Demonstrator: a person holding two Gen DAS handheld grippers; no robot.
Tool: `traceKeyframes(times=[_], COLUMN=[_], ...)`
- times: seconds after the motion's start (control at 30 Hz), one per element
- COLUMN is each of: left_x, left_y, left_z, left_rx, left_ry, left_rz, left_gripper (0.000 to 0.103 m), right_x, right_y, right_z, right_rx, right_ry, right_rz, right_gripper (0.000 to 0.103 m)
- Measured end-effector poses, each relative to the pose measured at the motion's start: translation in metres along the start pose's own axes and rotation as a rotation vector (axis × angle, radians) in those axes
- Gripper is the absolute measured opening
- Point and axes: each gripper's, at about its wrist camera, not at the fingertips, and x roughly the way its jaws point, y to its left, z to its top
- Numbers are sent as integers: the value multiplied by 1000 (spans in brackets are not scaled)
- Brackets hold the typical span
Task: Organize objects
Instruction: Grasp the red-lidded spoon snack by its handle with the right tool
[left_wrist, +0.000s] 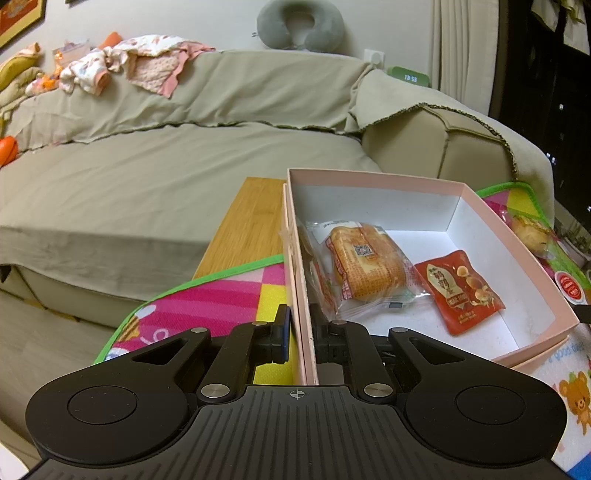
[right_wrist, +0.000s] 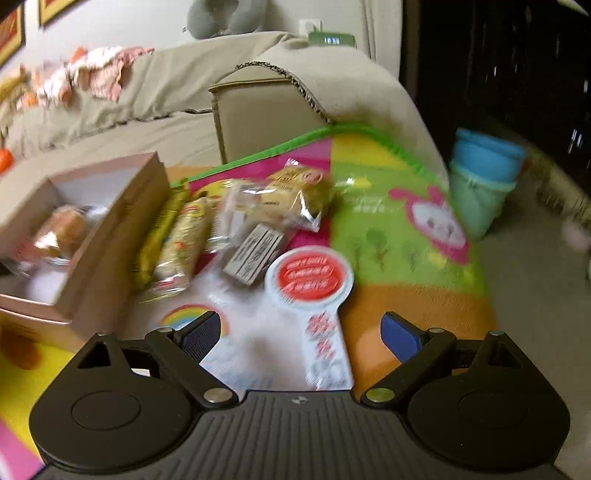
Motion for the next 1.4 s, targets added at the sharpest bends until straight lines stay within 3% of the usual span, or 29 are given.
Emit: traceKeyframes(times=[0.13, 0.2, 0.33, 0.4, 0.47, 0.5, 0.7, 0.87, 0.93, 1.2, 1.27, 1.4], left_x=[0, -1, -1, -1, -1, -1, -2, -2, -2, -3, -2, -3], left_y=[0, 1, 1, 1, 1, 1, 1, 1, 1, 1, 1, 2], left_z=[0, 0, -1, -1, 0, 0, -1, -1, -1, -2, -1, -2], left_rx=[1, 2, 2, 1, 1, 0, -2, 1, 2, 5, 4, 4], left_ry=[0, 0, -1, -1, 0, 0, -1, -1, 0, 1, 1, 1], left_rz=[-1, -1, -1, -2, -2, -2, -2, -1, -1, 4, 4, 4], left_gripper=[12, 12, 12, 12, 12, 12, 12, 12, 12, 12, 12, 12], right_x=[23, 32, 27, 21, 11, 5, -34, -26, -13, 30, 31, 23], right_y=[0, -3, -4, 0, 3, 4, 12, 10, 8, 2, 3, 9], right_z=[8, 12, 13, 10, 5, 3, -3, -1, 0, 13, 15, 14], right_rx=[-50, -22, 8, -1, -4, -5, -48, -77, -68, 20, 19, 6], right_ry=[12, 26, 36, 47, 58, 61, 34, 14, 20, 32, 30, 37], right_rz=[-37, -17, 22, 30, 31, 32, 59, -7, -13, 10, 16, 8], right_gripper=[94, 87, 55, 46, 30, 28, 29, 61, 65, 69, 61, 61])
